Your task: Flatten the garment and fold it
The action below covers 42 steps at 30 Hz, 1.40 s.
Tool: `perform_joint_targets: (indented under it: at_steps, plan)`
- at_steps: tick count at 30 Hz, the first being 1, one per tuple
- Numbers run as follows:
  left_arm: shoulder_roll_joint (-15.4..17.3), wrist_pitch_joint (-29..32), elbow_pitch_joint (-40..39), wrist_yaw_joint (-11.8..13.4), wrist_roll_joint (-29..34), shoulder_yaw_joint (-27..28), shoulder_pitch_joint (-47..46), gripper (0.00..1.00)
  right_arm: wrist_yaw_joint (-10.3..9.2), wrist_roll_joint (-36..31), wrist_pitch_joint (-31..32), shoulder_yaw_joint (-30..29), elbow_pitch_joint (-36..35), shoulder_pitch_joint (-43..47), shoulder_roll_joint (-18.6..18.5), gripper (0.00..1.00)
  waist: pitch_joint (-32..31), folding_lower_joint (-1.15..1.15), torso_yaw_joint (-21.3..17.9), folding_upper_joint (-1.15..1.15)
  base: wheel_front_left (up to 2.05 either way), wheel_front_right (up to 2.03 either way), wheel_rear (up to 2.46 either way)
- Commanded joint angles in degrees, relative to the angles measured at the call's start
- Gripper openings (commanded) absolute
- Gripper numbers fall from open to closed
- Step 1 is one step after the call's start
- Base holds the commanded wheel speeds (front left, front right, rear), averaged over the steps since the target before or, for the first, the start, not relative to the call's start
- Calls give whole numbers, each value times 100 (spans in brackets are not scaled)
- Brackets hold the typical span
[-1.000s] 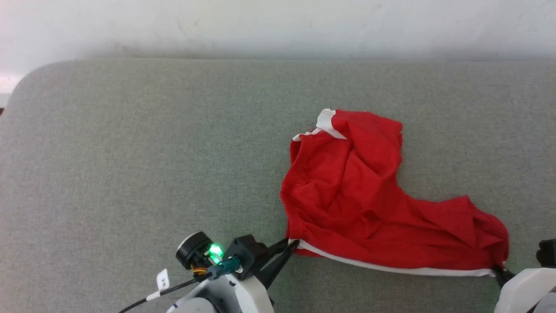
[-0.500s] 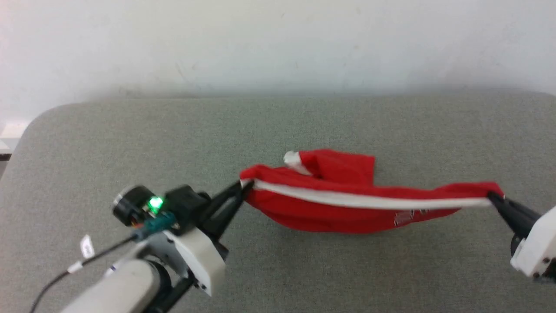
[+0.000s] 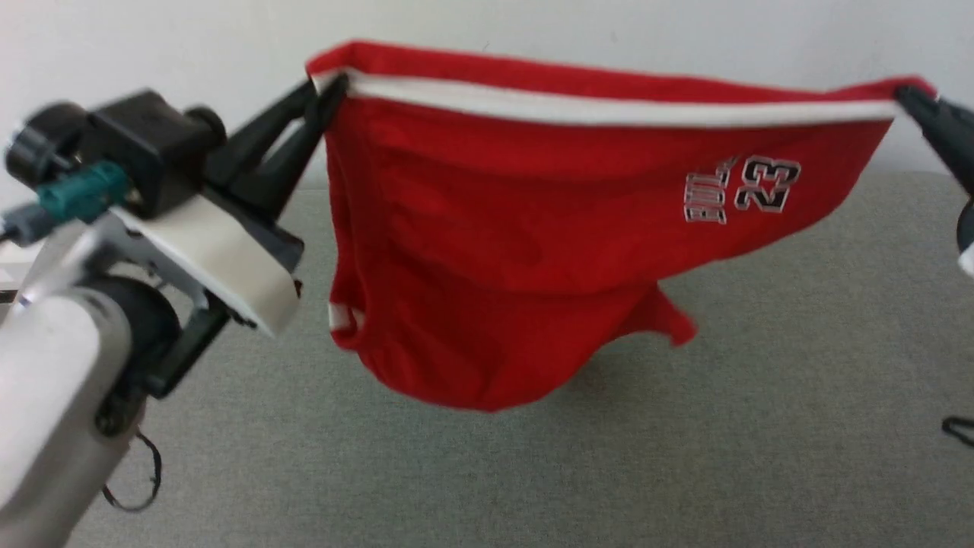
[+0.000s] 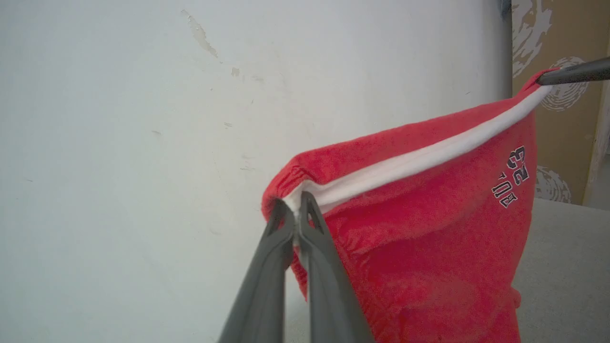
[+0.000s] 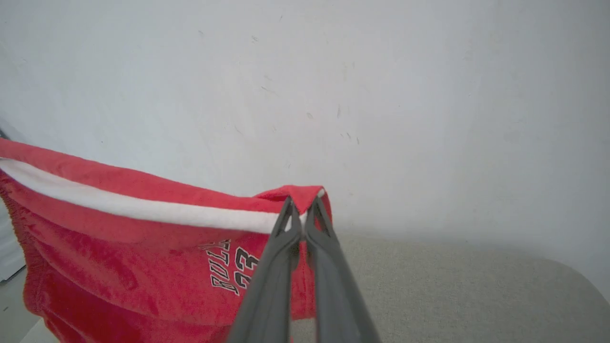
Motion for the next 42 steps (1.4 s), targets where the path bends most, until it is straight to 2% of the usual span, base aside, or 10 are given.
perform_joint_targets:
  at_steps: [1,8,12,17,20,28,35,42]
  plan:
    - [49,52,0,-34,-32,68,-190,0,-4,-46,29,9,39,-205,-10,0,40,0,-13,0,0,0,0]
    - [45,351,538,-268,-206,202,-951,0,-4,-316,-83,299,580,-1271,-235,0,441,0,-102,0,0,0,0]
    - [-121,524,995,-368,-333,217,-1435,0,-4,-466,-434,573,1063,-1914,-448,0,898,0,-144,0,0,0,0]
    - [-392,675,1777,-609,-303,138,-2302,0,-4,-654,-1076,985,1892,-2929,-686,0,1665,0,-222,0,0,0,0]
    - [-652,587,2346,-675,-183,133,-2954,0,-4,-813,-1651,1165,2499,-3617,-737,0,2101,0,-268,0,0,0,0]
    - [-1307,-286,3911,-691,240,152,-4259,0,-4,-1023,-2941,1249,4080,-5017,-385,0,2789,0,-351,0,0,0,0]
    - [-1743,-1096,4901,-742,381,44,-4424,0,-4,-969,-3498,1650,4904,-5158,-331,0,2958,0,-266,0,0,0,0]
    - [-2142,-1643,5583,-896,337,-328,-3529,0,-4,-647,-3834,2136,5357,-4280,-408,0,2700,0,-121,0,0,0,0]
